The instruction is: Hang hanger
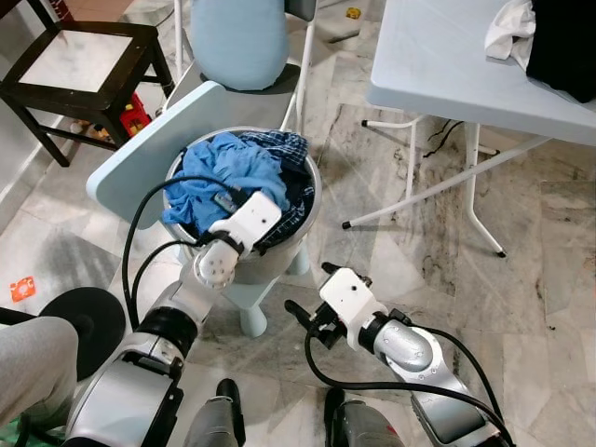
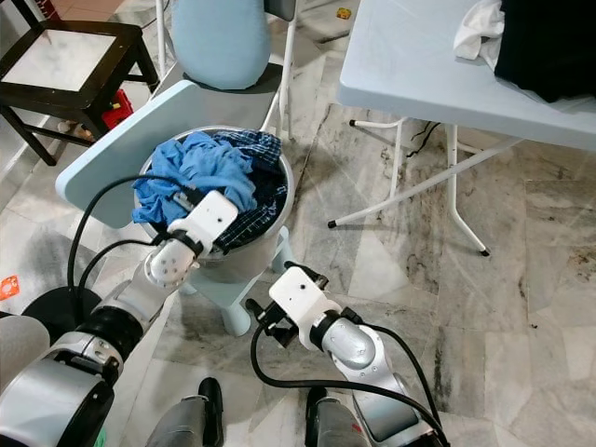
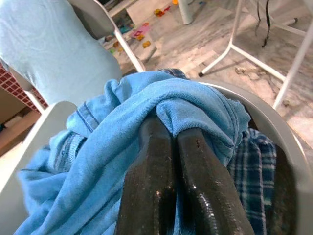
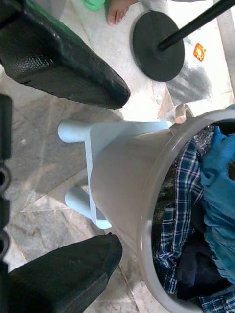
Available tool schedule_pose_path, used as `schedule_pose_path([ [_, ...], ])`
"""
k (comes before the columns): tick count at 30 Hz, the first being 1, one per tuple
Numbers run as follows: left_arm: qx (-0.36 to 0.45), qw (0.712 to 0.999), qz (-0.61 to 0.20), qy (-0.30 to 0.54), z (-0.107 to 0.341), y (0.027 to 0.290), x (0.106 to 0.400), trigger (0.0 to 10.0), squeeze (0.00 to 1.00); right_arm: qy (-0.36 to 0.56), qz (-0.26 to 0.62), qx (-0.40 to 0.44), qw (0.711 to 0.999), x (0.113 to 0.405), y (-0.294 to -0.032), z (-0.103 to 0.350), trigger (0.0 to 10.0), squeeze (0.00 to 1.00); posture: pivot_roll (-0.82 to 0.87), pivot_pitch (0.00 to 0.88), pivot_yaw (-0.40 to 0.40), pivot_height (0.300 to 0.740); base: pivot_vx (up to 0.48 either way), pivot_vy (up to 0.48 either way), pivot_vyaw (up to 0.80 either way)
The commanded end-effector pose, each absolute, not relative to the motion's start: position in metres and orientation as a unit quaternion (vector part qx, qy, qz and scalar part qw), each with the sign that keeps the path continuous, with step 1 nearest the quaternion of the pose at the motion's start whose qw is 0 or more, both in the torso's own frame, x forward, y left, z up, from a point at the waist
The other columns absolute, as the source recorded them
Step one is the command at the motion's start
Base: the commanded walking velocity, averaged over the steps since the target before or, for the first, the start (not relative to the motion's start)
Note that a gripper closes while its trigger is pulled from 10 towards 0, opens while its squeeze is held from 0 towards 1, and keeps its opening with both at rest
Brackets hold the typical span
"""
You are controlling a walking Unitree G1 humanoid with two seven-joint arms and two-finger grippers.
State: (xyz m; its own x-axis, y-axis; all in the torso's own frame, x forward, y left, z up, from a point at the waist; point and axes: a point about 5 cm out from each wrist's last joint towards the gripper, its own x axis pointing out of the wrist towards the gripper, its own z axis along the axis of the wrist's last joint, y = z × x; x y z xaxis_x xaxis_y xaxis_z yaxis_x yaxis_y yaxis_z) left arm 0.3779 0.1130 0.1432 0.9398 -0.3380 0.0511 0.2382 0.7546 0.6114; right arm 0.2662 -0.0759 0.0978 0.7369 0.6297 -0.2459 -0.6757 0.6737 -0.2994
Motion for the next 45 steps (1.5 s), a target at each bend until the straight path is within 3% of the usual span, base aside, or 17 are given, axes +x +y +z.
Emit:
schedule_pose_path([
  [1,0.311,0.934,-0.159,-0.078,0.141,0.113,0.376,0.0,0.00,0.064,0.359,-0.189,0.912,0.264,-0.075,0.096,10.0,0.00,-0.06,0.311,-0.037,0.740,0.000,0.000,0.00],
  [10,0.217,0.947,-0.222,-0.086,0.167,0.098,0.377,0.0,0.00,0.065,0.356,-0.191,0.912,0.265,-0.077,0.097,10.0,0.00,-0.06,0.309,-0.040,0.740,0.000,0.000,0.00],
  [15,0.248,0.915,-0.316,-0.037,0.194,0.119,0.375,0.0,0.00,0.065,0.356,-0.192,0.912,0.266,-0.078,0.096,10.0,0.00,-0.05,0.306,-0.040,0.740,0.000,0.000,0.00],
  [20,0.268,0.926,-0.215,-0.154,0.260,0.155,0.384,0.0,0.00,0.062,0.360,-0.189,0.912,0.268,-0.072,0.096,10.0,0.00,-0.02,0.297,-0.038,0.740,0.000,0.000,0.00],
  [27,0.268,0.918,-0.100,-0.276,0.309,0.170,0.377,0.0,0.00,0.053,0.361,-0.188,0.912,0.274,-0.066,0.098,10.0,0.00,0.00,0.280,-0.035,0.740,0.000,0.000,0.00],
  [29,0.271,0.914,-0.105,-0.283,0.311,0.168,0.376,0.0,0.00,0.053,0.360,-0.188,0.912,0.274,-0.067,0.098,10.0,0.00,0.00,0.277,-0.035,0.740,0.000,0.000,0.00],
  [32,0.243,0.922,-0.190,-0.233,0.290,0.158,0.376,0.0,0.00,0.053,0.359,-0.190,0.912,0.274,-0.070,0.097,10.0,0.00,0.00,0.275,-0.035,0.740,0.000,0.000,0.00],
  [34,0.163,0.935,-0.265,-0.170,0.271,0.158,0.372,0.0,0.00,0.055,0.358,-0.191,0.913,0.273,-0.071,0.095,10.0,0.00,0.00,0.278,-0.036,0.740,0.000,0.000,0.00],
  [35,0.163,0.935,-0.265,-0.170,0.271,0.158,0.372,0.0,0.00,0.055,0.358,-0.191,0.913,0.273,-0.071,0.095,10.0,0.00,0.00,0.278,-0.036,0.740,0.000,0.000,0.00],
  [36,0.182,0.919,-0.323,-0.133,0.257,0.158,0.364,1.0,0.00,0.056,0.358,-0.191,0.912,0.272,-0.071,0.094,10.0,0.00,0.00,0.279,-0.037,0.740,0.000,0.000,0.00],
  [42,0.263,0.874,-0.408,-0.010,0.213,0.183,0.339,0.0,0.00,0.056,0.365,-0.189,0.910,0.270,-0.068,0.093,10.0,0.00,0.01,0.287,-0.045,0.740,0.000,0.000,0.00],
  [45,0.258,0.880,-0.399,-0.002,0.214,0.189,0.338,0.0,0.00,0.056,0.366,-0.190,0.910,0.271,-0.068,0.093,10.0,0.00,0.01,0.290,-0.048,0.740,0.000,0.000,0.00],
])
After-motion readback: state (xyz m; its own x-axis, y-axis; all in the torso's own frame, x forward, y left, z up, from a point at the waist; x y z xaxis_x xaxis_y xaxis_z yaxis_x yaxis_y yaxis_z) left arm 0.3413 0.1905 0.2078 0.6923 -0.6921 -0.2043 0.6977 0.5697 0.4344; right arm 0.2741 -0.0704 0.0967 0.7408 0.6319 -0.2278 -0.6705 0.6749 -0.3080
